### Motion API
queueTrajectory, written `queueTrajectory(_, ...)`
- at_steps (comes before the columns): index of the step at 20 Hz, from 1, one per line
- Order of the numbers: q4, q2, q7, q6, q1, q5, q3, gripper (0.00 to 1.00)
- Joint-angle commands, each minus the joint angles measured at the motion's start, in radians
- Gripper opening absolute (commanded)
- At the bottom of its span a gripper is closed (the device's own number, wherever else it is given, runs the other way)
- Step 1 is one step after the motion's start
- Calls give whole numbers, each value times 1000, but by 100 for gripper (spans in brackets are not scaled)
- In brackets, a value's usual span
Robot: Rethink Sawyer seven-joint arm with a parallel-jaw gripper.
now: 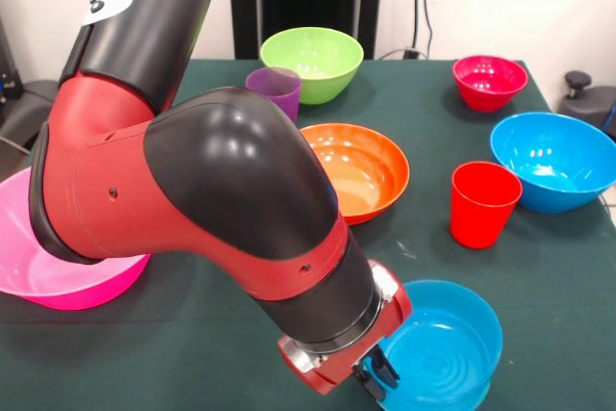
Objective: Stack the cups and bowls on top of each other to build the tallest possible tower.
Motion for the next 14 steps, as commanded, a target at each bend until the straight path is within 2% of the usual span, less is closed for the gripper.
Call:
queueTrajectory(1,-1,61,-80,43,-8,-69,-44,0)
queueTrajectory(14,3,46,-56,50,-6,-66,-50,0)
